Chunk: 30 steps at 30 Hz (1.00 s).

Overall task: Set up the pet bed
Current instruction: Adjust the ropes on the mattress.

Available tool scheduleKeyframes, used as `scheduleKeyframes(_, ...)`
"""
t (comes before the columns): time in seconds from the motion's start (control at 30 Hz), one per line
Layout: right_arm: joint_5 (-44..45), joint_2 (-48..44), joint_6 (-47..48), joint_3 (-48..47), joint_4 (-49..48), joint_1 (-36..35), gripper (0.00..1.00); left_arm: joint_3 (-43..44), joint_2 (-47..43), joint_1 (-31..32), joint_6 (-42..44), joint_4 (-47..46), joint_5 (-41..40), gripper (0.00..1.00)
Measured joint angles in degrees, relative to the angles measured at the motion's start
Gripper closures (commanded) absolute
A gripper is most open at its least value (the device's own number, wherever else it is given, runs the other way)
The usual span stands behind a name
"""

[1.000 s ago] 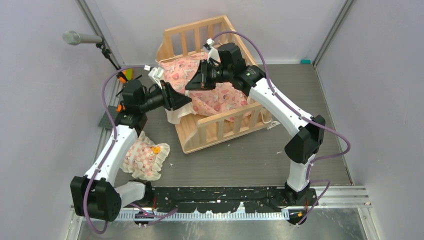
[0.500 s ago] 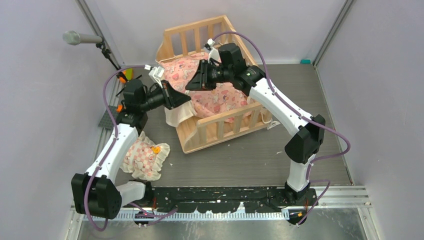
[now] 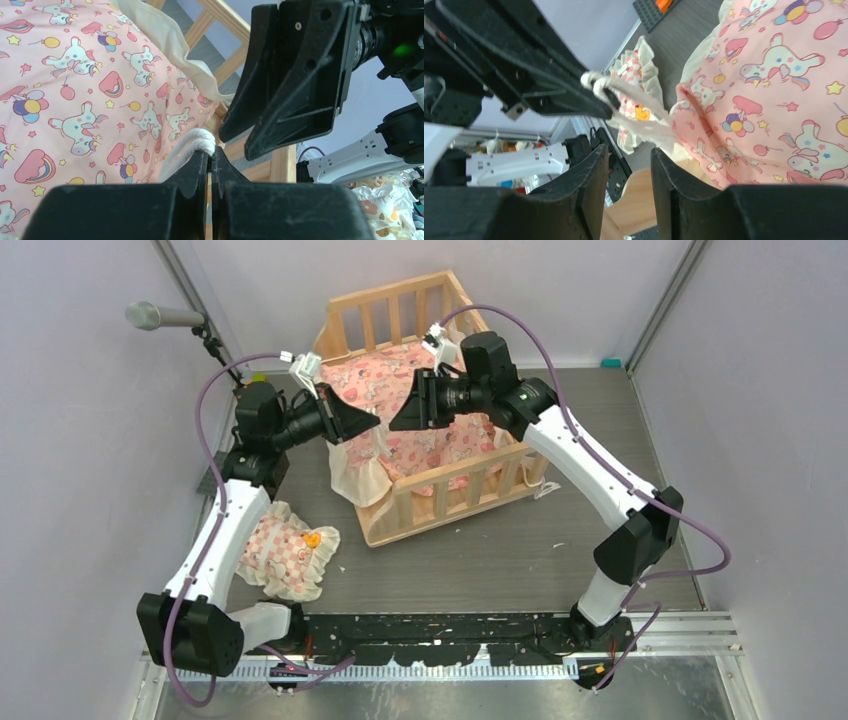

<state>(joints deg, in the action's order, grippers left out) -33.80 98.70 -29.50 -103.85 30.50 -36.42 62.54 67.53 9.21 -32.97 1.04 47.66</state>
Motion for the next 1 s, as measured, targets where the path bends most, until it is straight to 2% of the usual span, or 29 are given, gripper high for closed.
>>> scheduleKeyframes(0.17, -3.48, -3.13, 5.90, 4.24, -1.88, 0.00, 0.56, 1.49, 0.39, -0.35, -0.09, 1.16, 1.60, 1.00)
scheduleKeyframes(0.3, -6.03, -4.92, 10.34, 10.58, -8.04, -0.02, 0.51, 1.49, 0.50, -0.39, -0.11, 2.29, 3.13, 1.00)
scheduleKeyframes(0.5, -9.46, -5.97, 14.69, 18.67, -20.81, -0.24, 0.49, 1.49, 0.50, -0.42, -0.70, 2.49, 5.79, 1.00)
scheduleKeyframes(0.77, -12.96, -6.21, 15.87, 20.48, -32.50, -0.55, 0.51, 1.49, 0.50, -0.50, -1.14, 2.47, 7.61, 1.00)
scheduleKeyframes(1.0, -14.82, -6.21, 15.80, 20.50, -35.26, -1.38, 0.56, 1.49, 0.50, -0.50, -1.57, 2.21, 8.09, 1.00)
